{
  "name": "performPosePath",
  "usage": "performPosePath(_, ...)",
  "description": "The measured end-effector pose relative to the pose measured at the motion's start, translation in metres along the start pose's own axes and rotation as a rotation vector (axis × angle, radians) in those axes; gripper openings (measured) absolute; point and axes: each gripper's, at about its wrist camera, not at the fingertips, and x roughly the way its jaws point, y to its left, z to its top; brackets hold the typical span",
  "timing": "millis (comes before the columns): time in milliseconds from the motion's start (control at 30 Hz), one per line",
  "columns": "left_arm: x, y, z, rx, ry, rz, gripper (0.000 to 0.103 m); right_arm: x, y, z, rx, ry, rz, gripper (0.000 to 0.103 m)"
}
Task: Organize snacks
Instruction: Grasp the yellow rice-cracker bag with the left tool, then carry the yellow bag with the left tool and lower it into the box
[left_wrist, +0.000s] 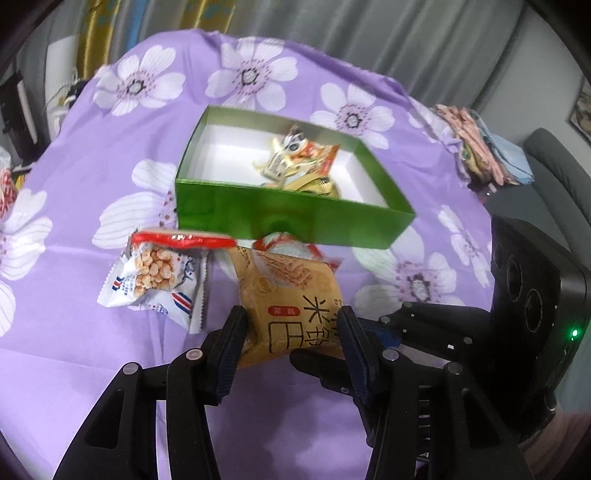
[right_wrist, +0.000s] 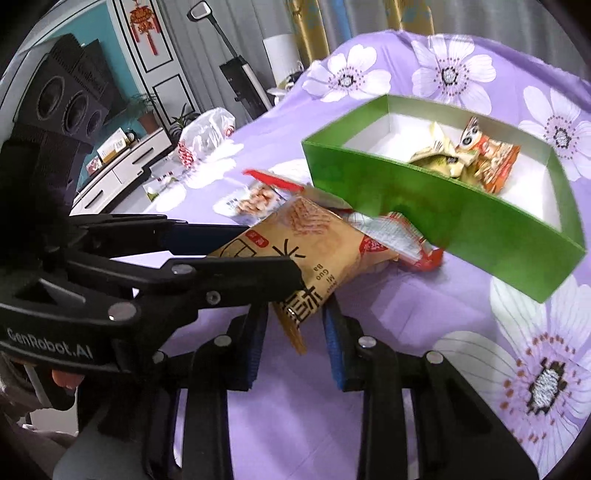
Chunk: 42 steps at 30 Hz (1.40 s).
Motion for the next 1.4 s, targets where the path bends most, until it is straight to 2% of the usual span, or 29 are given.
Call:
performPosePath(367,-0.038,-0.031,0.013,0.066,-0.097,-0.014,0.051,-0.047,0.012,0.007,-0.018,-0.106,-0.043,0.031)
performPosePath(567,-0.046,-0.042,0.02,0.093,-0.124,-0.04,0.051,-0.065,0.007,0.012,-0.005,-0.15,-0.062,0.031)
performPosePath(800,-0.041,-0.051,0.03,0.116,-0.13,-0.083,0.051,-0.077,-0.003,0.015,0.015,-0.193,-0.103,0.031)
performPosePath(1000,-0.034,-0.05,0.051,0.117,-0.144,-0.108,0.051,-0.077,-0.017,0.03,0.02,-0.222,-0.125,0.031)
performPosePath(1400,-0.015,-0.037,0.101,0.119,-0.178,-0.104,0.051,-0.062,-0.045,0.07,-0.009,-0.262,-0.135,0.031)
